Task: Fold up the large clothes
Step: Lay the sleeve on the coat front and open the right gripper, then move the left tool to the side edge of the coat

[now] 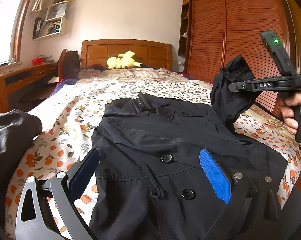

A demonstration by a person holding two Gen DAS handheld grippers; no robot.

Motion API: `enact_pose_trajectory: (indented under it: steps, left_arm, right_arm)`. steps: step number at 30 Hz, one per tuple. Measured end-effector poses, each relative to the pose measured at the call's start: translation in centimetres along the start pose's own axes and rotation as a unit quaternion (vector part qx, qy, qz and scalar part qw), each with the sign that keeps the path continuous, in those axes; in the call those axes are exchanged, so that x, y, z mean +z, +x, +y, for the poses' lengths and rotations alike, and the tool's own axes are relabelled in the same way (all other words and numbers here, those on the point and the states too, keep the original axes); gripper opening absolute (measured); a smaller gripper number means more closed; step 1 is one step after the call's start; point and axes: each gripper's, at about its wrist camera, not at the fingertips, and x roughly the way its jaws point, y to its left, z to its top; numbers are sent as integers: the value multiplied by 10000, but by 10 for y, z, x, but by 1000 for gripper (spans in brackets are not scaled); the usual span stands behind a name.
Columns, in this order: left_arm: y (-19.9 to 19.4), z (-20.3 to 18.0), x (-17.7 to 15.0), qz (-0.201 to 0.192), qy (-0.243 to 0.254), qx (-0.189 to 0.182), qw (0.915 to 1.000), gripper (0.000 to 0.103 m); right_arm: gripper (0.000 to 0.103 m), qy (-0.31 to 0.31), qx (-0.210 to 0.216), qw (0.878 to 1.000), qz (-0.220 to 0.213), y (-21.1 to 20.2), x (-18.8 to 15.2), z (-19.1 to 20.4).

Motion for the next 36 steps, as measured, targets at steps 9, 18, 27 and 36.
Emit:
enact_pose_trajectory:
  steps: [9, 18, 27, 36]
  left_arm:
    - [3, -2, 0, 20, -4, 17, 10000, 101]
    - [15, -23, -2, 133, 201, -106, 9997, 101]
    - [30, -42, -8, 303, 383, -70, 9988, 101]
    - [43, -52, -7, 413, 401, -59, 9983, 101]
  right_arm:
    - [39, -277, 357, 9989, -140, -20, -4, 27]
    - [39, 63, 203, 9998, -21, -14, -39, -3]
    - [39, 471, 135, 9986, 183, 10, -88, -29]
    - [40, 495, 77, 9986, 163, 18, -115, -40]
